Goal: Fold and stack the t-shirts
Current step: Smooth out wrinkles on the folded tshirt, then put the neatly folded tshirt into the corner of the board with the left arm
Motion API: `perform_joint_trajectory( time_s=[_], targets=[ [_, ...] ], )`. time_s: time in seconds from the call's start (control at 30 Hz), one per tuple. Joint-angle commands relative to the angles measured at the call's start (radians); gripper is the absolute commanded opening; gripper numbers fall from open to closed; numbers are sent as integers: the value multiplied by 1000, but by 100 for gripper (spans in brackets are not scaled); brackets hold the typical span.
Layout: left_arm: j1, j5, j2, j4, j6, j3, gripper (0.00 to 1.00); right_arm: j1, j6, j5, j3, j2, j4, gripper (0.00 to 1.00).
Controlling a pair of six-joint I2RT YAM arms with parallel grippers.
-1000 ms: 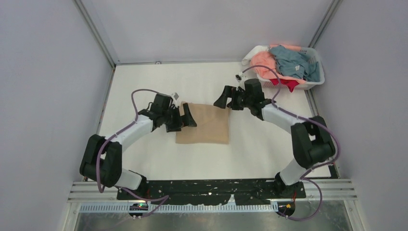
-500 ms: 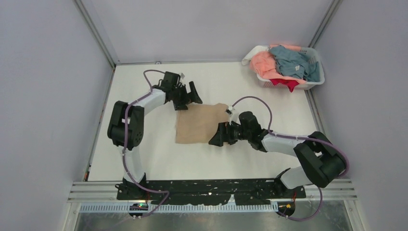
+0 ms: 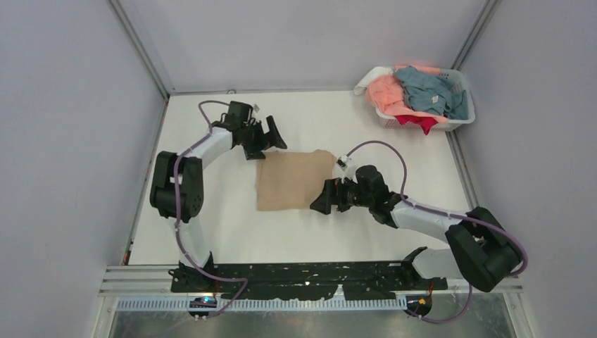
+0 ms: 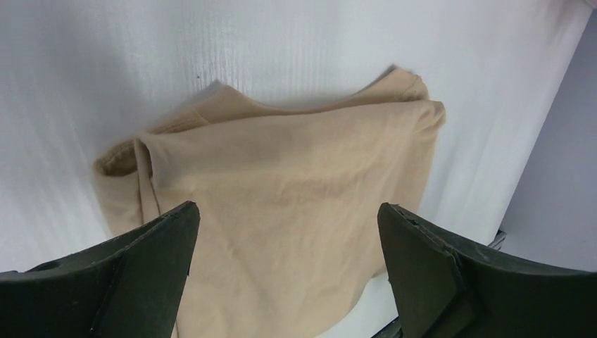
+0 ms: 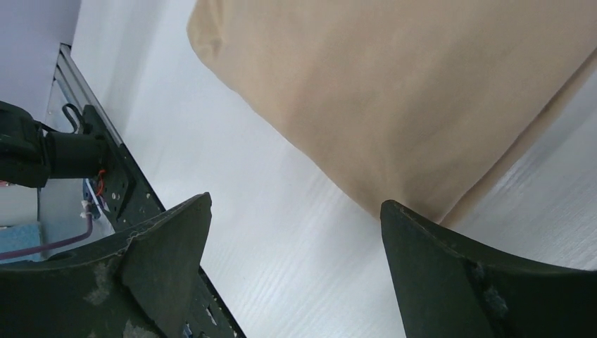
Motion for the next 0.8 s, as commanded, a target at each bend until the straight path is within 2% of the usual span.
perform_joint_trajectory(
  time_s=[0.0, 0.17, 0.33, 0.5, 0.63, 0.73, 0.77],
  targets=[
    [5, -103, -235, -46, 70, -49, 100, -1, -16, 72, 21, -159, 24, 95],
    [4, -283, -383, -132, 47, -227, 100, -2, -21, 264, -59, -336, -28, 95],
    [3, -251, -349, -106, 31, -322, 98, -3, -27, 345, -97, -421, -57, 95],
    [-10, -168, -260, -49, 25, -330, 78, -3, -30, 368, -99, -417, -62, 95],
    [-33, -162, -207, -37, 18, -312, 67, -3, -27, 363, -100, -405, -50, 95],
    [-49, -167, -168, -26, 6, -298, 50, -3, -34, 377, -100, -384, -50, 95],
    [-53, -169, -152, -29, 5, -291, 40, -3, -34, 378, -99, -384, -50, 95]
  ],
)
